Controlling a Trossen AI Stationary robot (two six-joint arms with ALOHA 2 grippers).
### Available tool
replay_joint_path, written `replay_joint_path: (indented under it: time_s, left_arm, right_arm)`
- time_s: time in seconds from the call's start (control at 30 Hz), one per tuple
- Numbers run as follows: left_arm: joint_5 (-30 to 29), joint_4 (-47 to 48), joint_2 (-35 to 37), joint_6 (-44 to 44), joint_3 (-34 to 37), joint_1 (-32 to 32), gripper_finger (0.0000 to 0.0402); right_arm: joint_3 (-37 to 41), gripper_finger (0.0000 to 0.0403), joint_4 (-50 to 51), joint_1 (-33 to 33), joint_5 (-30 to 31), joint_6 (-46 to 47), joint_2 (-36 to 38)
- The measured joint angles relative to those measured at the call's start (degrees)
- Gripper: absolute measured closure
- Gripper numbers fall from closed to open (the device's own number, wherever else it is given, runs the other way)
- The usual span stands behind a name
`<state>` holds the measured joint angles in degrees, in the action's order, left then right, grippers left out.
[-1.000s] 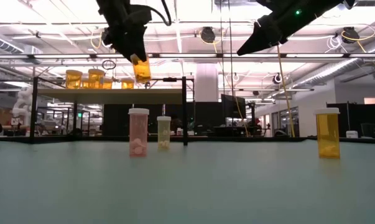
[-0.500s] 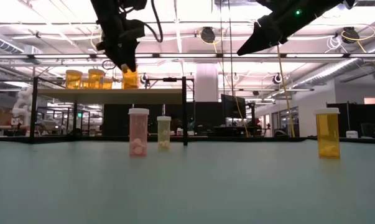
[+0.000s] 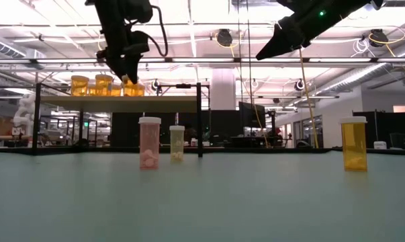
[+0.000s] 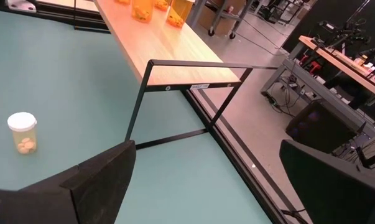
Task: Pick and place medicine bottles onto shelf by color
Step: Put the big orange pill bottle on the shelf aligned with the other big orange pill bottle, then adjust the pill bottles on the shelf
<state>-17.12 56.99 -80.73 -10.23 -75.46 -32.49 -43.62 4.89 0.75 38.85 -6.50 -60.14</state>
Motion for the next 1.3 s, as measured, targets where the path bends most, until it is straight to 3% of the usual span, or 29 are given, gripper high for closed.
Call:
replay_joint_path:
  time_s: [0.37, 0.7, 0.83, 1.07, 1.3]
  left_arm:
    - [0.02, -0.07, 0.0, 3.18, 0.02, -0.98, 0.0165]
    - [-6.16, -0.48, 0.0, 3.07, 0.02, -0.02, 0.0068]
    - [-6.92, -1.78, 1.26, 2.43, 0.04, 0.72, 0.0052]
    - [-7.59, -4.38, 7.39, 1.15, 0.04, 5.83, 0.0051]
    - [-16.34, 0.88, 12.16, -7.24, 1.85, 16.74, 0.0051]
  right_arm:
    - [0.0, 0.0011, -0.02, 0.0, 0.0, 0.01, 0.0]
    - [0.0, 0.0011, -0.02, 0.0, 0.0, 0.02, 0.0]
    - [0.0, 0.0011, -0.04, 0.0, 0.0, 0.0, 0.0]
    - [0.0, 0.0011, 0.02, 0.0, 0.01, 0.0, 0.0]
    - [0.0, 0.0011, 0.16, 0.0, 0.01, -0.12, 0.0]
